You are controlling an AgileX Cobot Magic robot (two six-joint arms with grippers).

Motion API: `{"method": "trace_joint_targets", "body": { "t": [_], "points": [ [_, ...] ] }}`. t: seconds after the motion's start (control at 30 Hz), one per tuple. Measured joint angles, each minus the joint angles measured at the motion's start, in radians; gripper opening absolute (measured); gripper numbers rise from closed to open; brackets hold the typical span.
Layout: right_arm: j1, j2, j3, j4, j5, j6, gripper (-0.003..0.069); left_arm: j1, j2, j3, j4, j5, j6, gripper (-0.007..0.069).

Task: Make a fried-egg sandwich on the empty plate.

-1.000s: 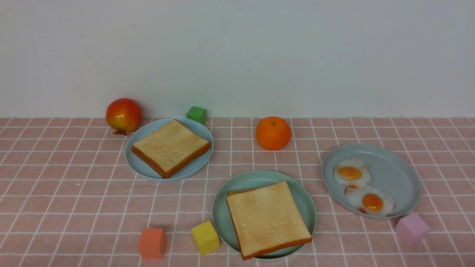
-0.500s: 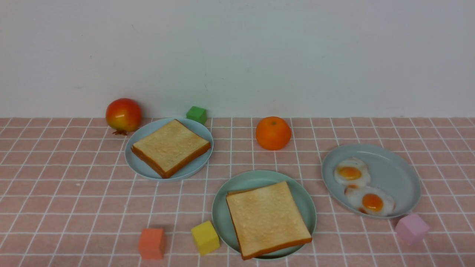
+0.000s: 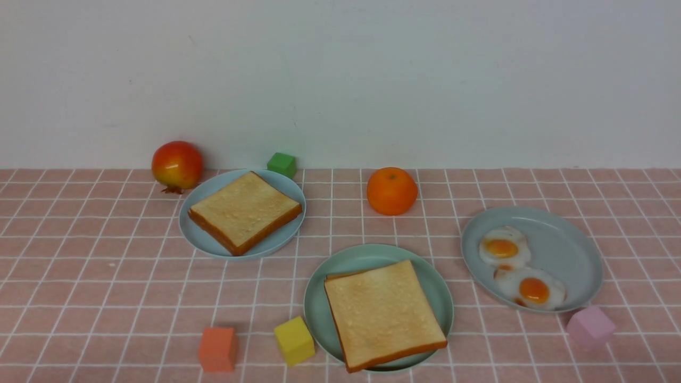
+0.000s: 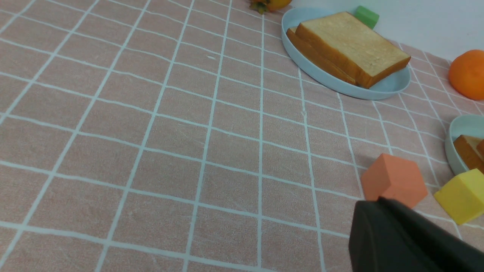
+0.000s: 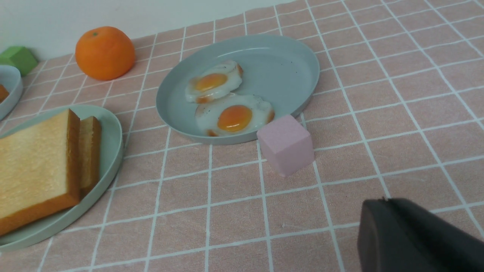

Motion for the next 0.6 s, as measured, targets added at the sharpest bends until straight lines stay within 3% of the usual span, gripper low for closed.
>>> {"method": "trace_joint_targets", "body": {
  "t": [0.6],
  "points": [
    [0.0,0.0,0.0,0.0,0.0,0.0,0.0081,0.0,0.0,0.0,0.0,0.002,0.0,0.0013]
  ]
}}
